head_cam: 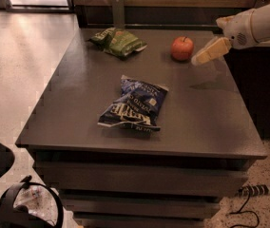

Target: Pick apple

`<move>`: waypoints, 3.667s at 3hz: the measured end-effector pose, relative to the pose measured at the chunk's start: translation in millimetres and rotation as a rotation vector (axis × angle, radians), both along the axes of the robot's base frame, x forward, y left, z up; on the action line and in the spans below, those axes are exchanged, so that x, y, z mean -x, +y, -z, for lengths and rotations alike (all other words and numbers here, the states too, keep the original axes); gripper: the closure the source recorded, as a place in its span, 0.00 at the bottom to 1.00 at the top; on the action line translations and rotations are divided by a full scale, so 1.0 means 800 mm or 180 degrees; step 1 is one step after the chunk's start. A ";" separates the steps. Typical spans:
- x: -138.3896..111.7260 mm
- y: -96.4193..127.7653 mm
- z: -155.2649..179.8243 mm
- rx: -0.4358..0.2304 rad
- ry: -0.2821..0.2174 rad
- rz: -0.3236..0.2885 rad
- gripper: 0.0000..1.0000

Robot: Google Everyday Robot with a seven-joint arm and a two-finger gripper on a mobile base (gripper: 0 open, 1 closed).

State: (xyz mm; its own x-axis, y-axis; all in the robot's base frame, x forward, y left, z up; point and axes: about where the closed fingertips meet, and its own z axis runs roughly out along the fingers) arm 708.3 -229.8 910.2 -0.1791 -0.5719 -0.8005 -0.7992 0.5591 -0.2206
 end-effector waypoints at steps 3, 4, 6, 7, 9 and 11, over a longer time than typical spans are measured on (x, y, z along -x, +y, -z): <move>-0.072 0.012 0.049 -0.0478 0.0087 0.0247 0.00; -0.073 0.012 0.049 -0.0488 0.0083 0.0247 0.00; -0.095 0.023 0.068 -0.0864 -0.0002 0.0243 0.00; -0.108 0.030 0.081 -0.1084 -0.0063 0.0210 0.00; -0.119 0.043 0.099 -0.1290 -0.0095 0.0148 0.41; -0.120 0.052 0.102 -0.1293 -0.0076 0.0121 0.88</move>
Offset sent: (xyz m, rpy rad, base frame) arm 0.0656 -0.0059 -0.0487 0.1731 0.0318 -0.1239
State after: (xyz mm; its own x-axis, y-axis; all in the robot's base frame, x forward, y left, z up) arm 804.6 -188.1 828.5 -0.1726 -0.2016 -0.9641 -0.7736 0.6337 0.0060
